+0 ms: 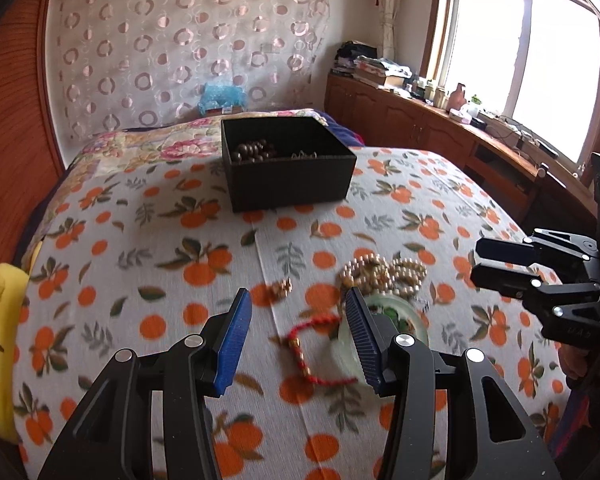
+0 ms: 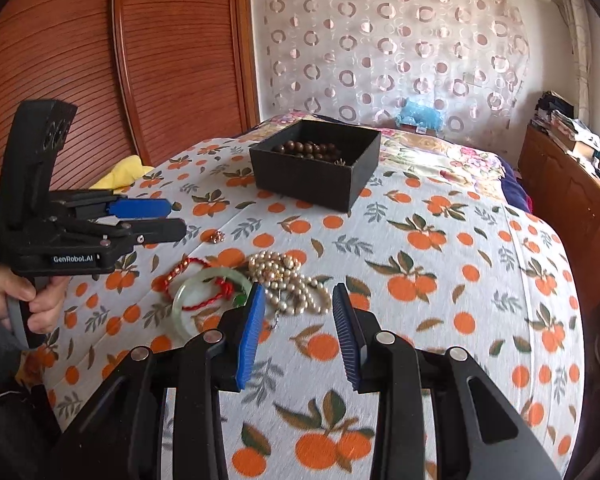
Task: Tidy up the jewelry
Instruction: 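Move both open grippers back toward the jade bangle and pearls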
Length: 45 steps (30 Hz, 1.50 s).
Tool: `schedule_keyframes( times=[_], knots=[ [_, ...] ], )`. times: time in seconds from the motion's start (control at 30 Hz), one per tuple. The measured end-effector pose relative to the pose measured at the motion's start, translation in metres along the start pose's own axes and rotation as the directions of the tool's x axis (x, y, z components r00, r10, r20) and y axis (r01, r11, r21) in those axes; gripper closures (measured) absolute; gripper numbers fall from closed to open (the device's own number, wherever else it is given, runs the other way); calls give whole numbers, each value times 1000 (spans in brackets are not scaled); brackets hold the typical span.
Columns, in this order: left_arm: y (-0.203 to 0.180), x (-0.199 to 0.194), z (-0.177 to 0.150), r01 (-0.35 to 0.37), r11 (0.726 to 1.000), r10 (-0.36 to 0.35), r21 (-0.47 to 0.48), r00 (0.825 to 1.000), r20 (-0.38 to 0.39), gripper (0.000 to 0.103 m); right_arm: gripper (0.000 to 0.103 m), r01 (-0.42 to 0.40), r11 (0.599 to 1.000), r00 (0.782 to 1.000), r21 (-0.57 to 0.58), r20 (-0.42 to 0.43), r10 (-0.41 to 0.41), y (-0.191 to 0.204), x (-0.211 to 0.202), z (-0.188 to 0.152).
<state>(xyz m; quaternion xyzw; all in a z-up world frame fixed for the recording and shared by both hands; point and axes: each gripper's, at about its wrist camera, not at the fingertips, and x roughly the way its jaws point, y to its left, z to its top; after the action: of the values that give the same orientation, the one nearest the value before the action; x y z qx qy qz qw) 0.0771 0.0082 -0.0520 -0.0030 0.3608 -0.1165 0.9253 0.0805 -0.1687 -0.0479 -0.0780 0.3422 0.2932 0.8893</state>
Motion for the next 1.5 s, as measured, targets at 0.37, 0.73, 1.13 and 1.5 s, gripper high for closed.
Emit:
schedule_keyframes(
  times=[0.37, 0.73, 1.13, 1.5],
  knots=[
    [-22, -5, -10, -22, 999, 23, 46, 1000, -13, 22, 65, -1, 999, 1000, 44, 1, 1, 5, -10, -31],
    [-47, 24, -12, 22, 995, -12, 102, 995, -101, 17, 65, 24, 998, 1000, 56, 15, -25, -4, -22, -37],
    [-68, 49, -10, 38, 982, -4, 186, 984, -181, 17, 65, 25, 998, 1000, 58, 13, -26, -12, -24, -42],
    [-67, 43, -12, 17, 983, 8, 184, 991, -134, 34, 65, 24, 998, 1000, 50, 13, -25, -16, -22, -42]
  ],
)
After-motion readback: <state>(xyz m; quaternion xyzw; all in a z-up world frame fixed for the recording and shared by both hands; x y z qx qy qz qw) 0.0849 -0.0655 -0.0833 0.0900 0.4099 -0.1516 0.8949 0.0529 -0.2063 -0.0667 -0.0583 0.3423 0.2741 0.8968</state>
